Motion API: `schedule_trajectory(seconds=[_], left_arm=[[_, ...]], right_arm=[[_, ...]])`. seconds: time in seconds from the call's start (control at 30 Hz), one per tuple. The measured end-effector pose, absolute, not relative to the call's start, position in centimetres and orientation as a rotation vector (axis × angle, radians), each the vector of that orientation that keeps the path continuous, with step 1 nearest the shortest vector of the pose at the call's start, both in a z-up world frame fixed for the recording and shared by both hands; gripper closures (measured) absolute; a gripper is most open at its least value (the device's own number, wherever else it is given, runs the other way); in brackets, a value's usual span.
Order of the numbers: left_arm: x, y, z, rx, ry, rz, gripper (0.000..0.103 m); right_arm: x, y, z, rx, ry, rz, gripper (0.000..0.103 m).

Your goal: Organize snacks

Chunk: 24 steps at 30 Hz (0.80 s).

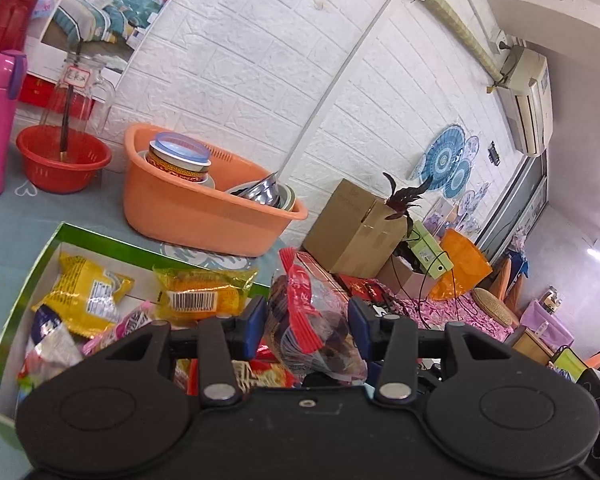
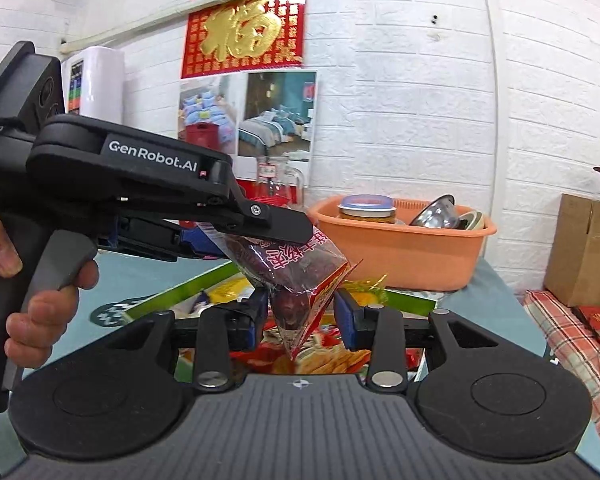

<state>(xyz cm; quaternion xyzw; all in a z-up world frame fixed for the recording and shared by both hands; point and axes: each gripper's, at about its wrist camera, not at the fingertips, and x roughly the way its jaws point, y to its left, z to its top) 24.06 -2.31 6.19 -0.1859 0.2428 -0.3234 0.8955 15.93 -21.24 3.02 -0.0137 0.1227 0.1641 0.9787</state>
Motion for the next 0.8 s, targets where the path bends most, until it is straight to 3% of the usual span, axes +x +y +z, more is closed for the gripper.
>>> schedule_trajectory(seconds=[0.03,0.1,0.13,0.17,0.33,0.8], left_arm=[[24.7,-2.5,5.9,-0.383,0.508,-0.668,0.050],[26.0,-2.7,5.2,-0.374,0.527,-0.659,0.033],[26.7,-2.8,4.7,-0.367,0.545,-0.655,0.007],[27.2,-2.9,4.2,-0.358,0.568,-0.643,0.000],[27.2,-1.9,2.4,-0.320,0.597,-0.552,0.000],[17.9,-1.1,7.2,-0.264,0.461,-0.521,0.000]], right_arm=[[16.7,-21.3,2.7,-0.027,0.251,0.328,0.040],[18.0,-21.3,1.8,-0.034,0.257,0.313,0.039],[18.8,-21.2,1.3,-0.044,0.263,0.300,0.036],[19.6,-21.1,0.6,-0.056,0.274,0.287,0.033],[20.6,-21.9,-1.1,-0.025,0.312,0.234,0.000],[11.8,-22.9,2.6,0.018,0.240,0.240,0.000]])
